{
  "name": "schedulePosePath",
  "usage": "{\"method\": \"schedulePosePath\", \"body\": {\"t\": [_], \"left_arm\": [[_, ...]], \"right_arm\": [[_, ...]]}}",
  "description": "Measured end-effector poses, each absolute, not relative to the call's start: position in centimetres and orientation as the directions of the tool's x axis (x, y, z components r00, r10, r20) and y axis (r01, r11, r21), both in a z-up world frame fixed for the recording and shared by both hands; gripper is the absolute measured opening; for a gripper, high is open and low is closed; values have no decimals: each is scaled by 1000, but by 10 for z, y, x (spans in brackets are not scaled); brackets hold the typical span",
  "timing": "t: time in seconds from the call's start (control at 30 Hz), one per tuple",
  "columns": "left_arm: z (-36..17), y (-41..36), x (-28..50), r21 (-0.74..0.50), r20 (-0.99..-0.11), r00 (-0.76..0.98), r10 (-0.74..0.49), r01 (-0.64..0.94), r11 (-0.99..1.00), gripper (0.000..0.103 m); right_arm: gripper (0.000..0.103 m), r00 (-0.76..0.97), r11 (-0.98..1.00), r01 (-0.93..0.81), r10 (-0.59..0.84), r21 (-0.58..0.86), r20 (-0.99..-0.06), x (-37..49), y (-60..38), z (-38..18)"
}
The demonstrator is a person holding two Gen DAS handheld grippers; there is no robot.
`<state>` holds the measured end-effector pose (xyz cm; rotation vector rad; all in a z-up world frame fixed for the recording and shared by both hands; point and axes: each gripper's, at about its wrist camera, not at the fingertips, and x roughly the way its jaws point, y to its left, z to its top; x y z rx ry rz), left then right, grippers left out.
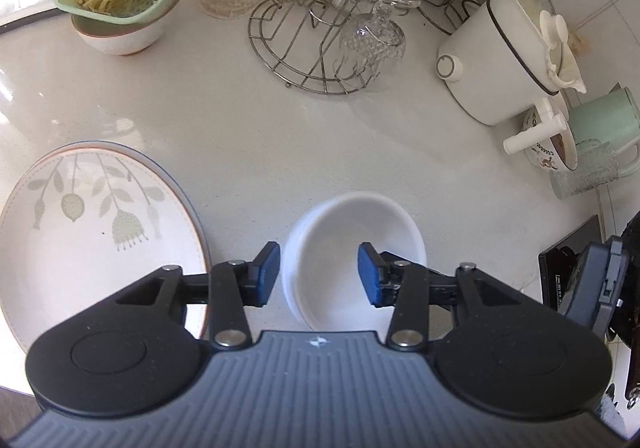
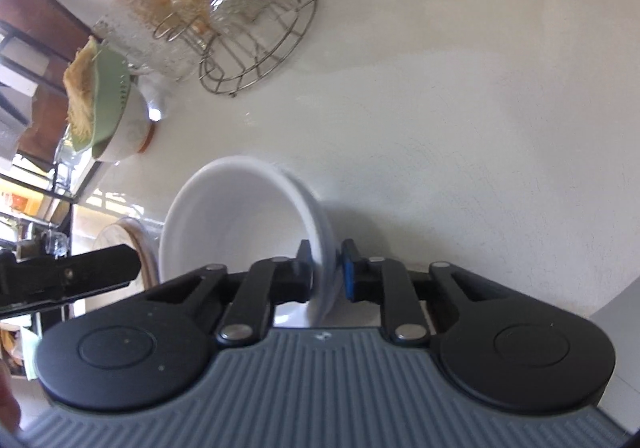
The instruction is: Organize plates and bowls
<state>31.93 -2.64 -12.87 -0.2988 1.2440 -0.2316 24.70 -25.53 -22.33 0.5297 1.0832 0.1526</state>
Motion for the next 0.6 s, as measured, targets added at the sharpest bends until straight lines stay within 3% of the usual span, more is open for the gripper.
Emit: {"method": "schedulePosePath", "body": {"t": [0.3, 0.6], "left_arm": [[-145, -66, 328, -350, -899, 244, -364, 100, 931, 60], [-178, -104, 338, -390, -902, 147, -405, 121, 913, 60]], "right_arm": [[12, 509, 858, 215, 310, 467, -803, 234, -289, -221], [12, 529, 849, 256, 277, 462, -802, 219, -318, -224]]}}
